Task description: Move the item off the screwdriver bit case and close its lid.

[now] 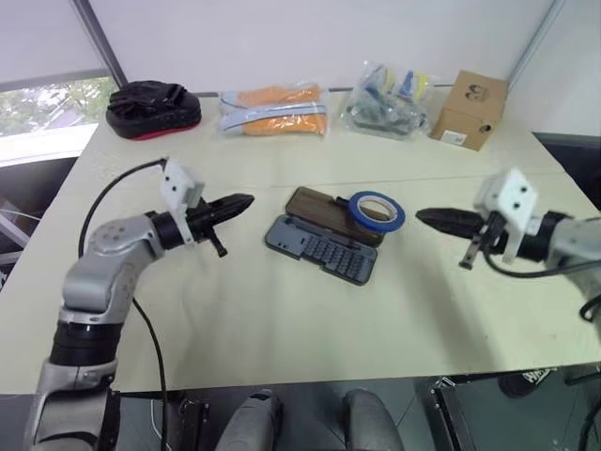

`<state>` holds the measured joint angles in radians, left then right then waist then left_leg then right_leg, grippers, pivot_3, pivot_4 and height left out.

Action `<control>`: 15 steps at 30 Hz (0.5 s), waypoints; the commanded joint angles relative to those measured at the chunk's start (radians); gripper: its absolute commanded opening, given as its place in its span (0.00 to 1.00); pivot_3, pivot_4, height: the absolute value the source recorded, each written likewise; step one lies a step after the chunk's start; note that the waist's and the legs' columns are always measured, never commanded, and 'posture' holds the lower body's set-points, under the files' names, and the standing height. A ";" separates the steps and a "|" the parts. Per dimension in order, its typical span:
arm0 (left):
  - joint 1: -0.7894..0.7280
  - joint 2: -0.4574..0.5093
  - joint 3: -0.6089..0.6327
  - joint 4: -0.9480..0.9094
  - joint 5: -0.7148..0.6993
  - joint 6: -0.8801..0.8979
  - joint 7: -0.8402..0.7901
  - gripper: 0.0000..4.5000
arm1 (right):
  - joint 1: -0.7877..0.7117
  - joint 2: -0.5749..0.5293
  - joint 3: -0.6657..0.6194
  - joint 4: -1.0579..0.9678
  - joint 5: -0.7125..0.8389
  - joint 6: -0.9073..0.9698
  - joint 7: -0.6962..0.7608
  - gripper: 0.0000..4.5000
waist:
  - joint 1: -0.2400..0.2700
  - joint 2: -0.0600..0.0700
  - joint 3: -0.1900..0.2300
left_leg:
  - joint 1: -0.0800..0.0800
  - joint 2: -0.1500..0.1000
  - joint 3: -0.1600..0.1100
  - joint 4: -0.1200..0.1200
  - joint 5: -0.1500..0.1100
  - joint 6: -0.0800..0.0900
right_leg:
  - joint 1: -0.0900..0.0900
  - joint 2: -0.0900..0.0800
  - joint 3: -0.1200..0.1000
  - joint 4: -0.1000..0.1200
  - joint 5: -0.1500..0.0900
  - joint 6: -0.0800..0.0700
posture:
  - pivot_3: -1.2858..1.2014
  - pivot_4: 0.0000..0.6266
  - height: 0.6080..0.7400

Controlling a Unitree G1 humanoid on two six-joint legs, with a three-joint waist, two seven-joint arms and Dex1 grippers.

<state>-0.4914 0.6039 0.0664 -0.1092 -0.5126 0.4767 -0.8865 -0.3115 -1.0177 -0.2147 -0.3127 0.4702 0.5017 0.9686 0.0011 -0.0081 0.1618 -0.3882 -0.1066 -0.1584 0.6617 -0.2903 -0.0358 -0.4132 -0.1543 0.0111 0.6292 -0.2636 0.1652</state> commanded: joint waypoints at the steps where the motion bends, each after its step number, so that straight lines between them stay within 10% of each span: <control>1: -0.011 -0.001 -0.011 -0.009 -0.007 -0.009 -0.032 0.00 | -0.039 -0.022 -0.016 -0.005 0.021 0.013 0.026 0.01 | 0.000 0.000 0.000 | 0.000 0.000 0.000 0.000 0.000 0.000 | 0.000 0.000 0.000 0.000 0.000 0.000 | 0.52 0.24 1.00; 15: -0.023 -0.046 0.005 -0.005 0.014 -0.033 0.033 0.00 | -0.100 0.008 0.034 -0.028 0.005 0.005 0.010 0.01 | 0.009 0.000 0.000 | -0.001 0.000 0.000 0.001 0.000 0.000 | -0.001 -0.001 0.000 0.000 0.000 0.000 | 0.52 0.24 1.00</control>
<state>-0.4931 0.5592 0.0512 -0.0977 -0.5006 0.4680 -0.8621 -0.3893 -1.0156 -0.1665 -0.3113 0.4745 0.5168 0.9883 0.0101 -0.0084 0.1620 -0.3895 -0.1066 -0.1583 0.6627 -0.2902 -0.0359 -0.4144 -0.1549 0.0113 0.6296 -0.2635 0.1653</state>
